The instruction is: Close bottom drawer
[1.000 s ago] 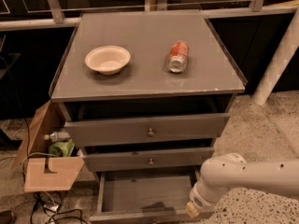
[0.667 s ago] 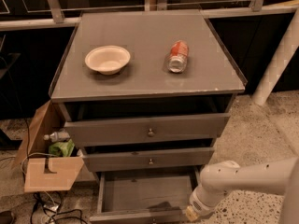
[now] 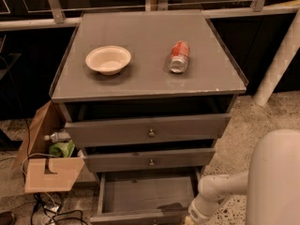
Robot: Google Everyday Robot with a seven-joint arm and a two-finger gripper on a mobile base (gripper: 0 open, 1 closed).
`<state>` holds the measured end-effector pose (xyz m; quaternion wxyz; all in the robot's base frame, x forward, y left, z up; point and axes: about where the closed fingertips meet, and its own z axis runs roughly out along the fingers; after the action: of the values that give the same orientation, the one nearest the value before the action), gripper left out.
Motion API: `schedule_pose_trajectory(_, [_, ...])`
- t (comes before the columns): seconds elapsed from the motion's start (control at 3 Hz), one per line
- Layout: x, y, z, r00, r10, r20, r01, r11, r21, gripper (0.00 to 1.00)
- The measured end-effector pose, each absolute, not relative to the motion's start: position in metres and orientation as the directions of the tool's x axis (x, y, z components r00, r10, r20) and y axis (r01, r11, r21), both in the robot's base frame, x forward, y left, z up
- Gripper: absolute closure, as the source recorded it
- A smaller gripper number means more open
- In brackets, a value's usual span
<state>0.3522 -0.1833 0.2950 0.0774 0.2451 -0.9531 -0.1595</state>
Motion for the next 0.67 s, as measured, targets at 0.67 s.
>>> schedule_pose_trajectory(0.67, [0.3389,-0.1793,0.2793,-0.861,-0.498,0.101,-0.437,0.826,0.356,1.00])
